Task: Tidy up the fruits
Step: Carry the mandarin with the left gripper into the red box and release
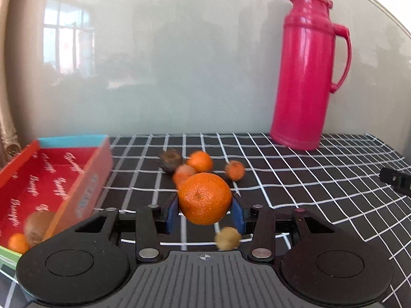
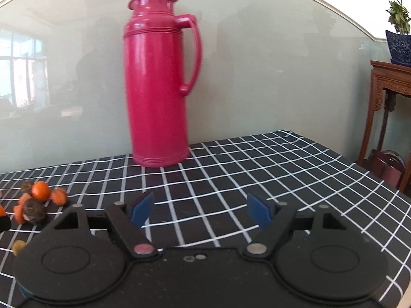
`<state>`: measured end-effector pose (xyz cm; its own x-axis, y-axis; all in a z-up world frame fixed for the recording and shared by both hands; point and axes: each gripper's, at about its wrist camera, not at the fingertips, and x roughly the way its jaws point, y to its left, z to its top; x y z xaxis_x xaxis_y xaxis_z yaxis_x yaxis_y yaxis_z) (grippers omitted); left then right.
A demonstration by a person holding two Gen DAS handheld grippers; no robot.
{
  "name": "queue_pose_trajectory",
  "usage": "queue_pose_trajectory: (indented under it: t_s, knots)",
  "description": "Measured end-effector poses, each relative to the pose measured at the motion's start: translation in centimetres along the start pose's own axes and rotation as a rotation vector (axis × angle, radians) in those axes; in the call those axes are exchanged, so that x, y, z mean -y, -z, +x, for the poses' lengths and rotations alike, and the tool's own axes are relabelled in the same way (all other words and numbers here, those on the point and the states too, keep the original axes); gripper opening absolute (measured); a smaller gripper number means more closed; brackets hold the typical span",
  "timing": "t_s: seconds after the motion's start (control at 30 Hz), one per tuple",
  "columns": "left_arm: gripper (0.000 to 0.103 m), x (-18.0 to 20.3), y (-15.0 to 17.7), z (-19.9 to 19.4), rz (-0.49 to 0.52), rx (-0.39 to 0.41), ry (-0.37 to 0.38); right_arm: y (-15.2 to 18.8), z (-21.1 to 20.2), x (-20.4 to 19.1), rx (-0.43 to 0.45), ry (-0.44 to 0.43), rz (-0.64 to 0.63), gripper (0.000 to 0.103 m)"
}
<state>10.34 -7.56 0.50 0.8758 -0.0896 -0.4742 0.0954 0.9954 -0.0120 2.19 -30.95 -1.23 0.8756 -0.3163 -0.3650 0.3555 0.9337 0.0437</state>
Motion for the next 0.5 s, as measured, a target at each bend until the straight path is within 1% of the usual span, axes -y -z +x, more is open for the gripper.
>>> queue_pose_trajectory:
  t_s: [0.13,0.27,0.5]
  knots:
    - [0.043,-2.4,-0.4,-1.4,-0.014,0.024,-0.029,-0.1,-0.3,-1.7,0.001,-0.028,-0.008,0.079]
    - [0.043,-5.3,-0.6,-2.6,-0.045,0.045,-0.077,-0.1,-0.6,-3.6,0.002,-0.057,-0.026,0.079]
    - [0.043,-10.5,0.0,-3.4,-0.087,0.044,-0.171,0.0,-1.1,-7.0,-0.002,-0.113,-0.044,0.079]
